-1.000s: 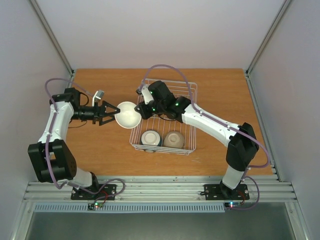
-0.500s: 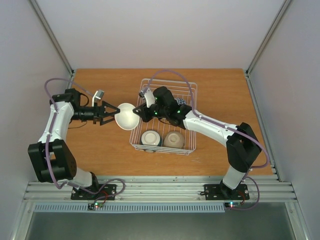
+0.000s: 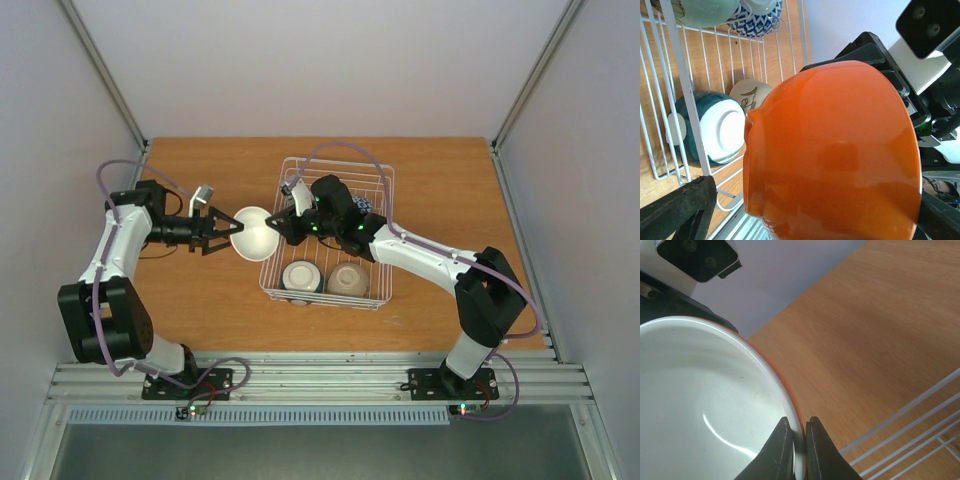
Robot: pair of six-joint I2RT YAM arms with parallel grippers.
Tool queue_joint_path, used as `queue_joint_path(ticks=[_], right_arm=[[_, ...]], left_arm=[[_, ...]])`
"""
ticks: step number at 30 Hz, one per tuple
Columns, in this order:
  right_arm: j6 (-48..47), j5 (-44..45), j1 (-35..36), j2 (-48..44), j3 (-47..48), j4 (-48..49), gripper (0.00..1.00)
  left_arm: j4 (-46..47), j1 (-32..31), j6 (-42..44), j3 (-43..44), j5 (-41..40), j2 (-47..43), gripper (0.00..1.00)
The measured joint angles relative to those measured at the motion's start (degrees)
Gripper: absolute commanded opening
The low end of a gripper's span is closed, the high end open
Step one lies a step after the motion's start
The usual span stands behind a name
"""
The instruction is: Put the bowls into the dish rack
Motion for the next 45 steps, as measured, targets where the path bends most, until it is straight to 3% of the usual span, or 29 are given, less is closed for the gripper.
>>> queue_joint_path(ticks=[5, 14, 17, 20, 21, 23, 26, 31, 38, 45], right_arm=[[0.7, -1.0, -0.1, 0.0, -0.6, 1.7, 0.01], [1.9, -2.6, -0.4, 0.3, -0.7, 2.6, 0.01], [2.1, -2.7, -0.5, 0.5, -0.7, 2.6, 0.01], [2.4, -2.7, -0.6, 0.8, -0.7, 2.7, 0.03], [2.4, -2.7, -0.7, 0.8, -0.7, 2.6, 0.06], [2.5, -2.7, -0.7, 0.9, -0.7, 2.6, 0.19], [2.7, -3.4, -0.6, 0.9, -0.7, 3.8, 0.46], [2.1, -3.6, -0.5, 0.9, -0.3, 6.1, 0.68], [0.2, 3.1, -0.4, -0.3, 0.6, 1.9, 0.75], [-3.2, 14.7, -0.4, -7.8, 1.4, -5.5, 0.77]], left_arm=[[-0.5, 0.0, 0.6, 0.0, 1.6, 0.1, 0.84], [-2.9, 0.0, 5.9, 0.3, 4.4, 1.1, 0.5], [-4.4, 0.1, 7.6, 0.7, 4.5, 2.2, 0.34], [-6.2, 0.1, 9.9, 1.5, 4.7, 3.7, 0.03], [-6.8, 0.1, 10.7, 1.7, 4.7, 4.2, 0.01], [-7.4, 0.1, 11.5, 1.9, 4.8, 4.6, 0.01], [-8.0, 0.0, 11.9, 2.0, 4.6, 4.7, 0.0], [-7.3, -0.1, 10.5, 2.0, 3.1, 4.3, 0.0], [-1.6, -0.3, 4.5, 0.8, -1.4, -1.7, 0.01], [9.2, -5.0, -4.2, 0.6, -12.8, -12.4, 0.0]])
